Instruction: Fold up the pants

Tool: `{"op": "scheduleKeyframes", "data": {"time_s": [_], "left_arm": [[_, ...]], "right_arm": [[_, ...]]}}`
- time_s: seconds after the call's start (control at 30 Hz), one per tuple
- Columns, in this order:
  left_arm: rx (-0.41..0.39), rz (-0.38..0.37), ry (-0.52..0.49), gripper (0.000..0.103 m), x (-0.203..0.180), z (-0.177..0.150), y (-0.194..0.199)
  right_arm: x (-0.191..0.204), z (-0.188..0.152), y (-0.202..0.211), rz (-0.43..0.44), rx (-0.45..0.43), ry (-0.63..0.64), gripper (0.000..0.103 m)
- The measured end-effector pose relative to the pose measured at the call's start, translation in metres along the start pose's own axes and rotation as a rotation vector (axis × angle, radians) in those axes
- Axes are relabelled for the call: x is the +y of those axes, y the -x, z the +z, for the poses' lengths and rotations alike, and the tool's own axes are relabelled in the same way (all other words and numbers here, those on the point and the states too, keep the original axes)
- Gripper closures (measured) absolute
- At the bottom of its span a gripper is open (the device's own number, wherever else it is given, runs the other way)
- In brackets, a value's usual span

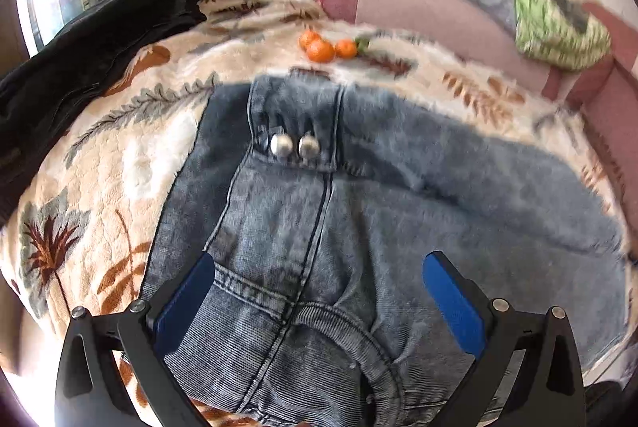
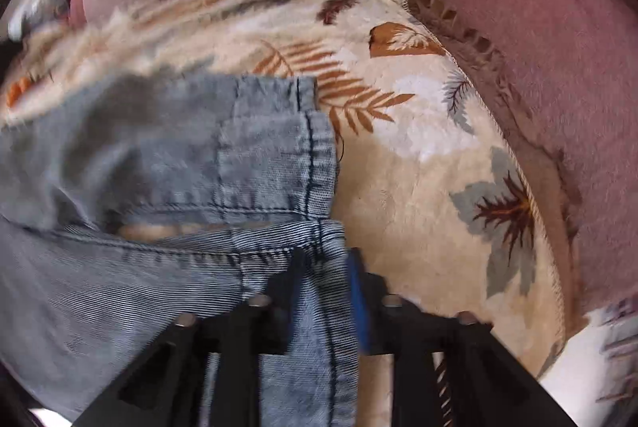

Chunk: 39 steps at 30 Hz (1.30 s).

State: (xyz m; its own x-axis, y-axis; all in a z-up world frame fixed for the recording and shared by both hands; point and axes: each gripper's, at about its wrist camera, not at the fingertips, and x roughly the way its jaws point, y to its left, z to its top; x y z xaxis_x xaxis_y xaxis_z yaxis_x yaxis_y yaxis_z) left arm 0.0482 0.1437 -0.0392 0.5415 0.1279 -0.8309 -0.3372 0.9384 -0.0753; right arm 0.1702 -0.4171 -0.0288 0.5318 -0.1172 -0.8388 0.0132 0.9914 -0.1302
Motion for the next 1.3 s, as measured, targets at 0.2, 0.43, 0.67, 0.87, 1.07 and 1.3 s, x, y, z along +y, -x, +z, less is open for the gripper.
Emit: {"op": "scheduleKeyframes", "data": {"time_s": [0.2, 0.43, 0.67, 0.87, 1.07, 1.3], "left_arm": [[0.101, 0.108, -0.067, 0.000, -0.010, -0.005, -0.027], [0.081, 0.000, -0.024, 0.000, 0.001, 0.007, -0.005], [-0.010, -0.092, -0.047, 0.000, 0.023, 0.078, 0.006], [0.057, -0.160, 0.025, 0.000, 0.043, 0.146, -0.034], [0.197, -0.241, 0.118, 0.001, 0.043, 0.184, -0.095], [0.333, -0.239, 0.130, 0.068, 0.031, 0.186, -0.149]], "right_arm": [[-0.007, -0.048, 0.052, 0.416, 0.020, -0.118, 0.032], [-0.017, -0.057, 0.030, 0.327, 0.136, -0.099, 0.044], [-0.017, 0.049, 0.027, 0.353, 0.027, -0.134, 0.034], [-0.024, 0.120, -0.046, 0.330, 0.122, -0.228, 0.034], [-0.021, 0.129, -0.087, 0.325, 0.194, -0.224, 0.034], [-0.012, 0.131, -0.121, 0.332, 0.259, -0.214, 0.034]]}}
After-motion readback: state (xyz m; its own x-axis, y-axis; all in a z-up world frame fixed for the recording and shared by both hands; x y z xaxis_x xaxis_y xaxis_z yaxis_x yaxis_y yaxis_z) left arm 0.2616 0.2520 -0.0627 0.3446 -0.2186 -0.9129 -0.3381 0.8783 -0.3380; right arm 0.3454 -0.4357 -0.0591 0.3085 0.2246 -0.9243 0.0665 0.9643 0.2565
